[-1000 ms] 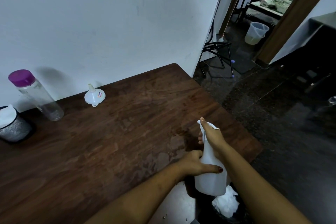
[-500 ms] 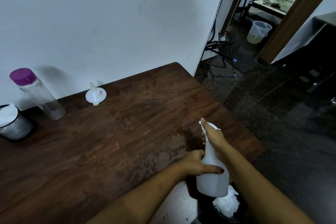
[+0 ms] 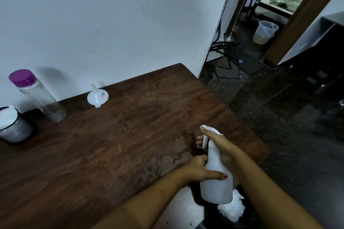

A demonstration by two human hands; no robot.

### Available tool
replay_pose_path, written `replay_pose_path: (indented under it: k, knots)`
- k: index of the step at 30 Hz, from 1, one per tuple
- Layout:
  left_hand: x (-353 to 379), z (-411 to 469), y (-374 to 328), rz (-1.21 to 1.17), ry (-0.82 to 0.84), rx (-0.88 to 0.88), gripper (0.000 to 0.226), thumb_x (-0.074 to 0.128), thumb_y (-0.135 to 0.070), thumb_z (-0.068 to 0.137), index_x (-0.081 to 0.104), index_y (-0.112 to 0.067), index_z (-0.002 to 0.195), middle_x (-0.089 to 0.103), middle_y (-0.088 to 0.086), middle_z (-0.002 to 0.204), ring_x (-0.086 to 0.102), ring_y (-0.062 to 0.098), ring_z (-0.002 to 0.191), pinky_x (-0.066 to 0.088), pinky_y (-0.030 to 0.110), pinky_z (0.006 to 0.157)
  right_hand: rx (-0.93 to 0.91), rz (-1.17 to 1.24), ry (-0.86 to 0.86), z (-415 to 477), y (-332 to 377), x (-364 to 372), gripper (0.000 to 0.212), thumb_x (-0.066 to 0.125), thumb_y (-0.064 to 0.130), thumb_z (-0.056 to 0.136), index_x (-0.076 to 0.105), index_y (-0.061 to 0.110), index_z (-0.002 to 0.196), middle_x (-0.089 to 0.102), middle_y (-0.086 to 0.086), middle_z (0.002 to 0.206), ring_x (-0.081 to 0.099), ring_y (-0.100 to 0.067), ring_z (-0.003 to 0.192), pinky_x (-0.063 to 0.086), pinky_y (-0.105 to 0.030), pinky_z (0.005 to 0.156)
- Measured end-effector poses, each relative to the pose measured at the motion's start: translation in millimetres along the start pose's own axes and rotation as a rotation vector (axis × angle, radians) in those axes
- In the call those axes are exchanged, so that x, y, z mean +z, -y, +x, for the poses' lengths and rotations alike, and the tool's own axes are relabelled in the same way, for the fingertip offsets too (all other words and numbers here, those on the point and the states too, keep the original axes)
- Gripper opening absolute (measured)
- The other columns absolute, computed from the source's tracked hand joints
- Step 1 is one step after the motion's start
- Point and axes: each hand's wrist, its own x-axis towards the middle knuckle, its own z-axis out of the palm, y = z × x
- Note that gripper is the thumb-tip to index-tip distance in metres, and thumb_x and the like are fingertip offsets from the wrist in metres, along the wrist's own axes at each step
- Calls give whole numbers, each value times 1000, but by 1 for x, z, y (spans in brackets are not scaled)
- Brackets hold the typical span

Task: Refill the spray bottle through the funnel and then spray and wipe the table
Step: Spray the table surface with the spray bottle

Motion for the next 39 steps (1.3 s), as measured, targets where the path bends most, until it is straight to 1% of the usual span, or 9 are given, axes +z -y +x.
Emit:
replay_pose_path:
  k: [5,10,13,17,22,25,31,35,39]
  knots:
    - [-1,0,-1,26,9,11,37,76,-36,77,58,-30,109,63,-1,123,61,17,111,51,40,97,-88,-89,-144,2,-4,4,41,53,37,95,52,22,133,59,-5,106,56,-15,86,47,-24,65]
    - [0,1,4,22,-20,18,56,79,-41,70,59,-21,119,64,-3,121,62,15,110,51,41,96,-13,-9,2,1,-3,1,50,66,43,84,55,19,127,71,-10,96,69,-24,90,54,-40,89]
    - [1,0,2,19,-17,28,50,78,-40,72,59,-25,116,64,-3,121,61,15,110,51,40,96,-57,-63,-15,-1,-4,2,42,62,34,90,53,26,131,65,0,96,62,-16,84,53,-31,76]
    - [-3,0,1,16,5,17,48,78,-37,74,59,-24,115,64,-2,121,61,16,110,51,40,97,-78,-85,-84,-2,-4,4,44,59,36,92,51,27,134,62,2,101,60,-17,89,51,-31,77]
    - [-3,0,5,10,-14,22,51,79,-36,72,59,-21,117,64,-2,120,61,14,110,51,39,97,62,17,95,-2,1,0,40,72,36,78,68,7,105,70,-13,90,66,-27,89,53,-38,86]
    - [-3,1,5,7,-18,34,54,79,-35,72,59,-21,121,64,-3,121,61,14,111,51,38,97,79,12,83,1,-1,0,29,77,39,72,71,14,85,72,-16,90,67,-32,91,50,-48,96]
    - [-6,0,6,13,-20,42,50,78,-32,75,58,-20,119,63,-1,122,60,16,111,51,39,97,52,-32,68,3,-1,2,55,72,40,79,53,24,128,72,-8,104,68,-22,97,51,-41,95]
    - [-8,2,7,26,-9,37,56,80,-38,70,58,-21,119,64,-1,122,61,16,111,51,41,96,-36,-91,-71,-5,2,13,41,63,31,89,54,22,129,66,-4,105,64,-16,86,54,-32,76]
    - [-10,4,7,34,2,33,57,80,-38,69,58,-21,119,64,-1,122,61,16,111,51,41,97,-44,-99,-129,-5,-2,14,39,63,36,89,56,23,125,64,-13,116,62,-16,79,55,-35,78]
